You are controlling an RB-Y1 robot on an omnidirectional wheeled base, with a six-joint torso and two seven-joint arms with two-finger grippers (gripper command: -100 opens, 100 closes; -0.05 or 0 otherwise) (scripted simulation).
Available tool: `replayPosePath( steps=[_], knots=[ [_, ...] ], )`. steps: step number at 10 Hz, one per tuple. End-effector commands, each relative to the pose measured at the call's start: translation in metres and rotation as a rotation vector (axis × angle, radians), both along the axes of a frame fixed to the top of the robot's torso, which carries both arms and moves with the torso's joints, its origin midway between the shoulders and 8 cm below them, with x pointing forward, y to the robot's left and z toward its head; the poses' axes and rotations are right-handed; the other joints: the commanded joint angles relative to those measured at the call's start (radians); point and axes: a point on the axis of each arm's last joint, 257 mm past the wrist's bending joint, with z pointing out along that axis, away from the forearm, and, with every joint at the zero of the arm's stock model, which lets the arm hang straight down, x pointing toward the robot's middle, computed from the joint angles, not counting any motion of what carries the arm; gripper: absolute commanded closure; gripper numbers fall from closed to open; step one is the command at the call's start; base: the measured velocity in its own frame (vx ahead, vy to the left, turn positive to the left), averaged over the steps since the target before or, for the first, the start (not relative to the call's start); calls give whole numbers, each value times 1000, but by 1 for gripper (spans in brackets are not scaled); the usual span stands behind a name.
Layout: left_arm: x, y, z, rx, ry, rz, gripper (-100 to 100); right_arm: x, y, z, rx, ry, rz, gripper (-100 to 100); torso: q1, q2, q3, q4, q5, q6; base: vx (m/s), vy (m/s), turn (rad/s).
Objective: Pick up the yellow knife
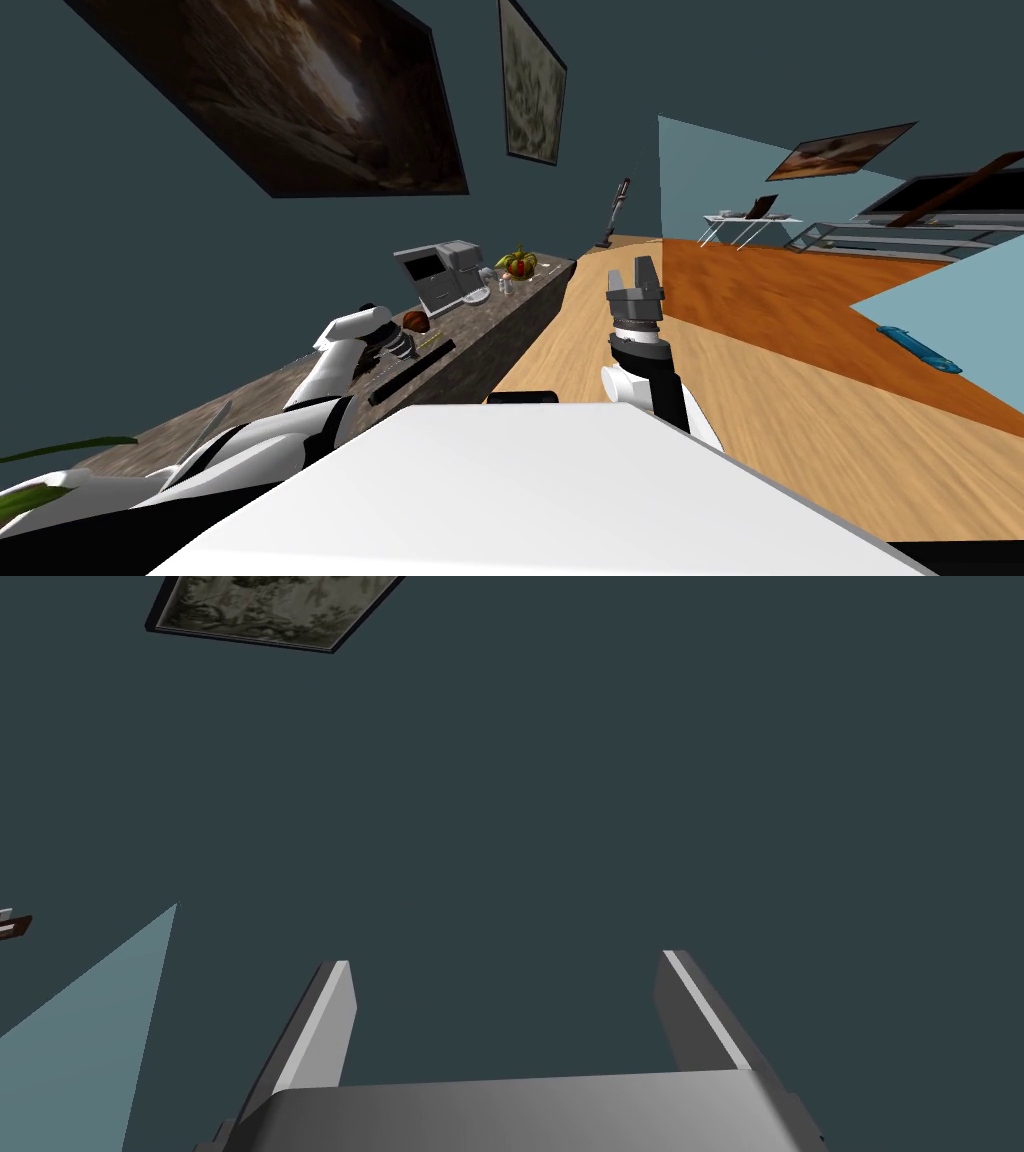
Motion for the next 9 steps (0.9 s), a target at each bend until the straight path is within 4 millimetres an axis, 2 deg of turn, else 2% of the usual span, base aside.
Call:
replayPosePath(
  steps=[1, 4, 5, 6, 7, 8, 9],
  knots=[
    [0, 0, 0, 0, 0, 0, 100, 0, 0, 0, 0, 0, 0, 0, 0, 0, 0, 0, 0, 0, 0, 0, 0],
    [0, 0, 0, 0, 0, 1, 100, 0, 0, 0, 0, 0, 0, 0, 1, 0, 0, 0, 1, 0, 0, 0, 0],
    [0, 0, 0, 0, 0, 1, 0, 0, 0, 0, 0, 0, 0, 0, 1, -1, 0, 0, 1, 0, 0, 0, 0],
    [1, 0, 11, -7, 0, -1, 100, 0, 0, 0, 0, 0, 0, 0, 1, -1, 0, 0, 1, 0, -15, 5, 22],
    [2, 0, 17, -9, -1, -2, 100, 0, 0, 0, 0, 0, 0, 0, 2, 0, 0, 0, 0, 0, -28, 19, 23],
    [1, 1, 13, -7, -3, -2, 100, 0, 0, 0, 0, 0, 0, 0, 2, 2, 1, 0, 0, 0, -13, 11, 5],
    [1, 1, 14, -7, -2, -2, 0, 0, 0, 0, 0, 0, 0, 0, 2, 1, 0, 0, 1, 0, 0, 0, 0]
  ],
)
